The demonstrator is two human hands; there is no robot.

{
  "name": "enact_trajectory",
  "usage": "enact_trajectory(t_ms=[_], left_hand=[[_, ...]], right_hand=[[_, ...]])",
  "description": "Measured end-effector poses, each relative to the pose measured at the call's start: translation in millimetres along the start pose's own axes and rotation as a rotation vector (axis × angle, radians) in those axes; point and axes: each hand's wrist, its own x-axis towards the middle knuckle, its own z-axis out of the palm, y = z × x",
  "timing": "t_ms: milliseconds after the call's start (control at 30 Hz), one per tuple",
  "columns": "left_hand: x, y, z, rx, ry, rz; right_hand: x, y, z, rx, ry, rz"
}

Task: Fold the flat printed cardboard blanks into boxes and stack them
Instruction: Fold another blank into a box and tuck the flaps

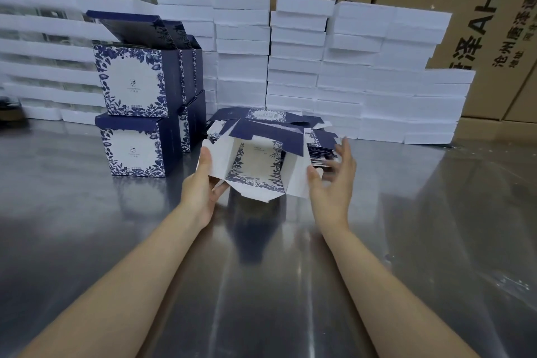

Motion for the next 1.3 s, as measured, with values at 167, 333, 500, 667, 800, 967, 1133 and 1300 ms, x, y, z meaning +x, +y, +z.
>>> enact_trajectory(t_ms=[167, 333, 500, 667, 800, 967, 1133, 1300], left_hand=[[-4.1, 1.3, 2.4, 0.077, -0.077, -0.037], [-8.1, 3.9, 0.4, 0.109, -0.132, -0.015], [-16.6, -0.3, 8.7, 0.360, -0.114, 0.146], [-30.5, -5.9, 19.9, 0.412, -0.322, 0.087], [-25.8, -4.7, 19.0, 0.408, -0.324, 0.150], [-23.2, -7.4, 14.0, 0.459, -0.296, 0.247], [-22.7, -9.5, 17.2, 0.437, -0.216, 0.222], [-24.0, -16.2, 23.2, 0.263, -0.126, 0.017]], right_hand=[[-2.3, 4.7, 2.3, -0.333, -0.237, -0.311], [-8.7, 1.4, 3.1, -0.260, -0.199, -0.157], [-8.3, -5.8, 2.7, -0.437, -0.034, -0.208], [-7.3, -1.6, 4.2, -0.412, -0.096, -0.319], [-6.8, 0.2, 3.2, -0.178, -0.173, -0.254], [-10.5, -4.3, -1.2, 0.031, -0.313, -0.211], [-11.9, -8.1, 4.4, 0.046, -0.380, -0.137], [-12.9, -1.6, 7.9, -0.047, -0.406, -0.178]])
